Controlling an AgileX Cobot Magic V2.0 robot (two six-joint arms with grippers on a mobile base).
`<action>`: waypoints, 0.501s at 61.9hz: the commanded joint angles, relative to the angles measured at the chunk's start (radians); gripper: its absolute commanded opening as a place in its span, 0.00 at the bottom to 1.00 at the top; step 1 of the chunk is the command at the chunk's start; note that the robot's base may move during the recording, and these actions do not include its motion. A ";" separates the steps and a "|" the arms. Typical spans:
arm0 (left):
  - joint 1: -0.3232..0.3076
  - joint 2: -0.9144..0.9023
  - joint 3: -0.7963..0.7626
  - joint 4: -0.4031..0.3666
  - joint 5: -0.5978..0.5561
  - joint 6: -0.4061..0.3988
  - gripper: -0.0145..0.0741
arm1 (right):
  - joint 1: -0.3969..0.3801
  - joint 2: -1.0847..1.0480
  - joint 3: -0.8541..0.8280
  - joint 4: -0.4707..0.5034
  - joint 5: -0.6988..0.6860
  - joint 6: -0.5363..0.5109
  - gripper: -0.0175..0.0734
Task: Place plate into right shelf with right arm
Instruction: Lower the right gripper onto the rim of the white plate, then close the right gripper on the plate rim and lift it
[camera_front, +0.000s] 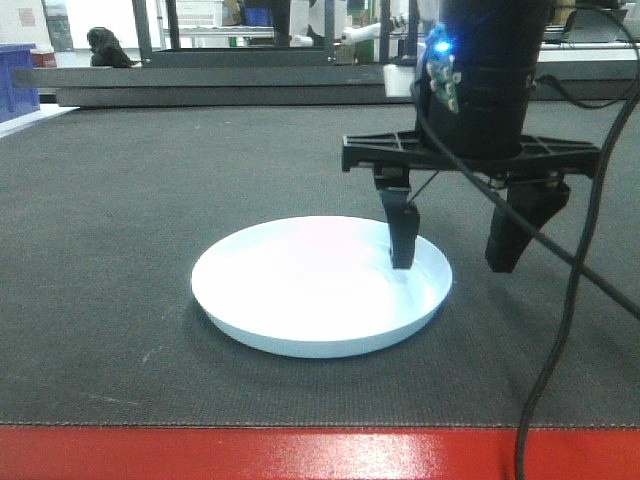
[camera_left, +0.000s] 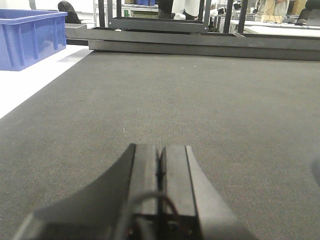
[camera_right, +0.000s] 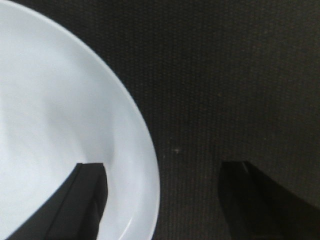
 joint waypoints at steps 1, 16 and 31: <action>-0.002 -0.010 0.010 -0.008 -0.090 -0.007 0.02 | -0.003 -0.033 -0.034 -0.014 -0.016 -0.023 0.81; -0.002 -0.010 0.010 -0.008 -0.090 -0.007 0.02 | -0.003 -0.022 -0.034 -0.009 -0.015 -0.023 0.67; -0.002 -0.010 0.010 -0.008 -0.090 -0.007 0.02 | -0.003 -0.023 -0.034 -0.007 -0.003 -0.023 0.41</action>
